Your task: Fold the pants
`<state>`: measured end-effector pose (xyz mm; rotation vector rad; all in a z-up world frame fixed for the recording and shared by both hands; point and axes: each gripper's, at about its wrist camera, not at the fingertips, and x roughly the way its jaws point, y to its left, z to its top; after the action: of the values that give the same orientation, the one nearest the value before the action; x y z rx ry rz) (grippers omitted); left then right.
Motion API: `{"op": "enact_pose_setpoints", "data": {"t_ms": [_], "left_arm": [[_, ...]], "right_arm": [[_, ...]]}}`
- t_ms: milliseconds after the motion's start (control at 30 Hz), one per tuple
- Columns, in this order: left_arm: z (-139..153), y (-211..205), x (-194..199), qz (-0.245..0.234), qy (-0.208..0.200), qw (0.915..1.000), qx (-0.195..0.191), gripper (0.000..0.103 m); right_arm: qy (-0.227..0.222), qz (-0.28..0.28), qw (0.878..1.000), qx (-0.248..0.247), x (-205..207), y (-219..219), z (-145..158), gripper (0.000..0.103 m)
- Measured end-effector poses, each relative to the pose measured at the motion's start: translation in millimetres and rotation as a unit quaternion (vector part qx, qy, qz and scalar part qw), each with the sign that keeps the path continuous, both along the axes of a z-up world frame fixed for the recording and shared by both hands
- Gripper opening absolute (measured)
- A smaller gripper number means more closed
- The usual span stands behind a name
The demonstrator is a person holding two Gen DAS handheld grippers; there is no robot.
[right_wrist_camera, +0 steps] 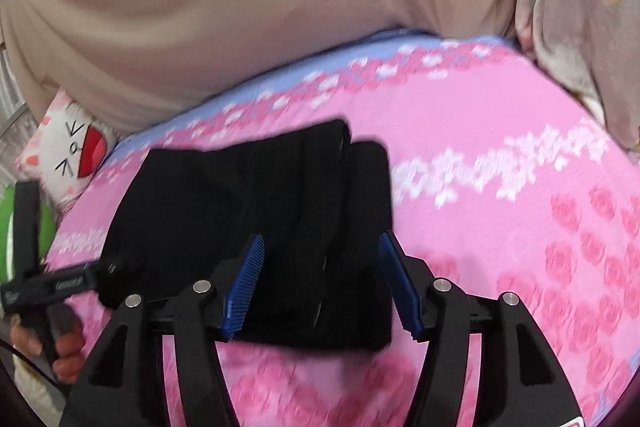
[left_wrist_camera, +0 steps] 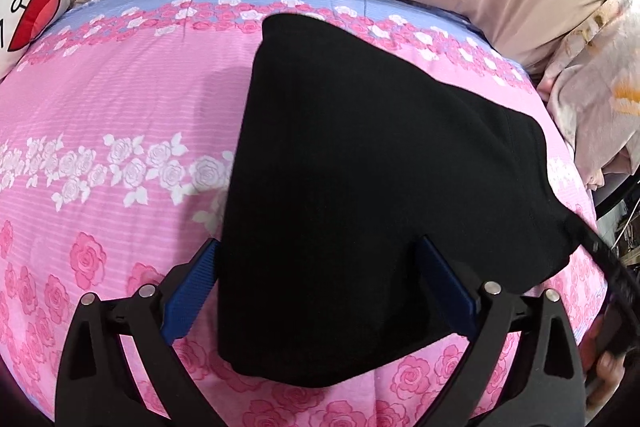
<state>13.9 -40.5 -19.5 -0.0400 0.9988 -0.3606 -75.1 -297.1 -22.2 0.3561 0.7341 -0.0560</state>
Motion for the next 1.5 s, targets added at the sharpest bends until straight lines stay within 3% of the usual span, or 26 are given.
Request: {"op": "enact_pose_setpoints", "data": {"t_ms": [133,233,267,300,333,367,400,500,633,767,800,833,900,967,1033,1100,1233,1300,1367,1500], "left_arm": [[-8.3,0.6,2.3,0.007,0.013,0.9997,-0.020,0.098],[-20.3,8.3,9.0,0.004,0.042,0.9964,-0.074,0.097],[-19.6,11.2,8.9,0.001,0.028,0.9959,-0.085,0.092],[-19.4,13.8,10.2,-0.008,0.021,0.9955,-0.092,0.077],[-18.9,18.2,11.2,-0.010,0.021,0.9939,-0.107,0.059],[-16.5,27.5,13.4,-0.014,0.025,0.9897,-0.140,0.049],[-10.8,34.6,14.5,-0.025,0.024,0.9861,-0.162,0.030],[13.6,47.1,10.0,-0.025,-0.006,0.9882,-0.151,0.025],[43.3,78.6,-13.2,-0.013,-0.056,0.9929,-0.105,0.026],[9.6,117.6,-14.9,0.023,-0.002,0.9970,-0.074,0.043],[-7.5,125.1,-15.2,0.038,0.018,0.9971,-0.064,0.050],[-13.4,131.5,-19.8,0.049,0.017,0.9956,-0.078,0.054],[-1.8,137.4,-34.8,0.069,-0.019,0.9957,-0.059,0.055],[18.4,133.1,-46.7,0.083,-0.071,0.9939,-0.019,0.056],[39.3,119.2,-57.0,0.078,-0.125,0.9889,0.020,0.077],[53.1,96.2,-63.6,0.038,-0.149,0.9879,0.022,0.085],[51.9,46.0,-72.1,-0.083,-0.130,0.9880,-0.010,0.086],[42.8,18.1,-78.4,-0.144,-0.123,0.9820,0.000,0.087],[33.9,-0.8,-85.8,-0.174,-0.131,0.9757,0.028,0.086],[13.0,-40.5,-95.1,-0.245,-0.138,0.9574,0.067,0.086]], "right_arm": [[0.023,-0.008,1.000,0.020,-7.5,1.6,-17.1,0.064],[0.027,-0.015,0.998,0.057,-14.0,-3.6,-28.3,0.068],[0.025,-0.016,0.998,0.064,-13.7,-2.4,-29.8,0.068],[0.026,-0.012,0.997,0.067,-12.3,-2.1,-31.9,0.065],[0.023,-0.011,0.997,0.068,-11.6,-0.8,-32.0,0.055],[0.021,-0.007,0.997,0.068,-10.4,1.1,-31.8,0.051],[0.018,0.000,0.998,0.063,-8.2,6.9,-28.9,0.044],[0.006,0.023,0.999,0.035,-4.0,32.0,-8.5,0.038],[-0.021,0.064,0.998,0.009,-7.1,67.3,15.0,0.034],[0.008,0.088,0.996,-0.018,-7.2,87.6,-10.0,0.036],[0.004,0.086,0.996,-0.005,-12.6,85.6,-13.7,0.037],[0.001,0.079,0.997,0.006,-17.2,83.8,-11.2,0.041],[-0.004,0.063,0.998,0.008,-28.0,79.6,-1.0,0.050],[-0.012,0.068,0.998,-0.001,-35.8,82.3,10.4,0.050],[-0.014,0.090,0.996,-0.001,-35.9,90.1,13.6,0.050],[-0.011,0.107,0.994,0.010,-32.8,97.5,9.8,0.050],[0.013,0.145,0.989,0.032,-23.5,106.0,-7.5,0.054],[0.029,0.156,0.985,0.066,-21.5,100.5,-16.9,0.054],[0.023,0.142,0.986,0.083,-28.5,86.0,-15.5,0.054],[-0.007,0.095,0.993,0.063,-48.6,56.1,3.1,0.054]]}}
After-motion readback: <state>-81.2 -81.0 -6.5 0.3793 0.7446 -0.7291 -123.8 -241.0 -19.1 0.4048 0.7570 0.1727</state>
